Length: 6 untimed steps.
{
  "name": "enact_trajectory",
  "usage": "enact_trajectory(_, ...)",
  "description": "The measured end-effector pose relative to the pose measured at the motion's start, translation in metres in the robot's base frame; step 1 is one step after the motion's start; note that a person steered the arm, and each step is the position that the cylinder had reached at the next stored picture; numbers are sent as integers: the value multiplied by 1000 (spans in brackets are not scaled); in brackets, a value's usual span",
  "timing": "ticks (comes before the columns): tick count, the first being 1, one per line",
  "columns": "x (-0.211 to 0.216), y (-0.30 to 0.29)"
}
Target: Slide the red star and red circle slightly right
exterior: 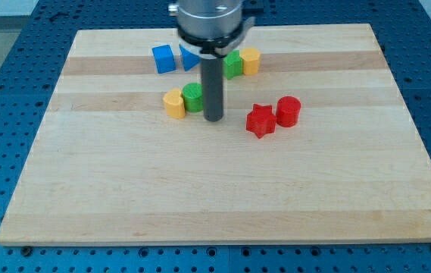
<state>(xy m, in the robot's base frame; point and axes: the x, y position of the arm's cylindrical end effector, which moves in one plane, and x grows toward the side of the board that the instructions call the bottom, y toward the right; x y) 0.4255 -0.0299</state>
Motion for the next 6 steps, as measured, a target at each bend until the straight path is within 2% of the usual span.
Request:
enact_trajectory(3,48,39)
enact_trajectory(6,35,84)
